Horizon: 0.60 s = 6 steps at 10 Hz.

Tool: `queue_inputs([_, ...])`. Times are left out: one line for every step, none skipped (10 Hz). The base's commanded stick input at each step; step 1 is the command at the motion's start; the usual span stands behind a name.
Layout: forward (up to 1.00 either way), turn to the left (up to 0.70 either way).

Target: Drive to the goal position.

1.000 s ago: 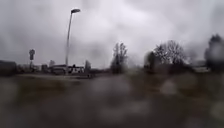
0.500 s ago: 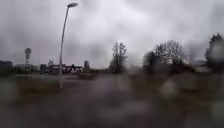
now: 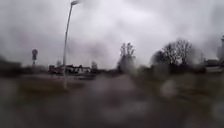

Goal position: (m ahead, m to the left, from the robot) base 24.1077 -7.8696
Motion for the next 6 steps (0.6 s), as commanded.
queue_inputs([1.0, 0.0])
queue_inputs([1.0, 0.0])
queue_inputs([1.0, 0.0])
queue_inputs([1.0, 0.0])
queue_inputs([1.0, 0.0])
queue_inputs([1.0, 0.0])
